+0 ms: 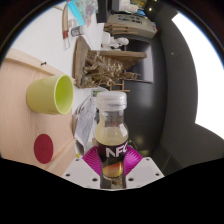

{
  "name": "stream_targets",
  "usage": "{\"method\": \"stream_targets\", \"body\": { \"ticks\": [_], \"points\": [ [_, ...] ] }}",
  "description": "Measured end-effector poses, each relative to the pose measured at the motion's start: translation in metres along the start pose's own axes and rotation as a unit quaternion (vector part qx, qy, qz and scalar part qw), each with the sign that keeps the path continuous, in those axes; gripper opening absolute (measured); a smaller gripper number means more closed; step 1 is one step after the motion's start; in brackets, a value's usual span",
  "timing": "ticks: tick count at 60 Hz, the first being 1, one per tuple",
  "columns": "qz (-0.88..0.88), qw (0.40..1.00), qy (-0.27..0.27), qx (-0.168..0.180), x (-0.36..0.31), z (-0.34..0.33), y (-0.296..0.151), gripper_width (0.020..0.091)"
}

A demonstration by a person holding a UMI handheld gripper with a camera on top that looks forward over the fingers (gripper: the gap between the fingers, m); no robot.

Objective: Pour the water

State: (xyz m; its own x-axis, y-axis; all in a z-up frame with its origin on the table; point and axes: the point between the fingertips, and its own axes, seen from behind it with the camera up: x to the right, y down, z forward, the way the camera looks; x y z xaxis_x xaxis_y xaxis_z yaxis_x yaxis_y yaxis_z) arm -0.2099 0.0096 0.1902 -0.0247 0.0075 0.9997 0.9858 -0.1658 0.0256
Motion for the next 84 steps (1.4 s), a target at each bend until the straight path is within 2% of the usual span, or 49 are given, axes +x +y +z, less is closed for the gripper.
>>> {"method": "stream_targets", "body": {
  "ticks": [11, 24, 29, 37, 42, 59, 67, 76, 84],
  "points": [
    [-0.139, 0.989, 0.037, 0.024, -0.004, 0.019, -0.011, 0.0239],
    [-0.168, 0.985, 0.030, 0.030, -0.009, 0.028, -0.019, 0.0239],
    [-0.120, 0.993, 0.012, 0.014, -0.008, 0.024, -0.012, 0.0241],
    [0.095, 0.994, -0.045, -0.020, -0.008, 0.015, 0.002, 0.0241],
    [0.244, 0.964, -0.091, -0.044, -0.015, 0.004, 0.009, 0.0242],
    [0.582, 0.783, -0.213, -0.060, -0.080, -0.014, -0.003, 0.0243],
    [0.644, 0.725, -0.234, -0.069, -0.113, -0.007, -0.002, 0.0243],
    [0.664, 0.704, -0.241, -0.075, -0.141, 0.000, 0.001, 0.0251],
    [0.682, 0.692, -0.229, -0.065, -0.144, -0.001, 0.002, 0.0338]
  ]
}}
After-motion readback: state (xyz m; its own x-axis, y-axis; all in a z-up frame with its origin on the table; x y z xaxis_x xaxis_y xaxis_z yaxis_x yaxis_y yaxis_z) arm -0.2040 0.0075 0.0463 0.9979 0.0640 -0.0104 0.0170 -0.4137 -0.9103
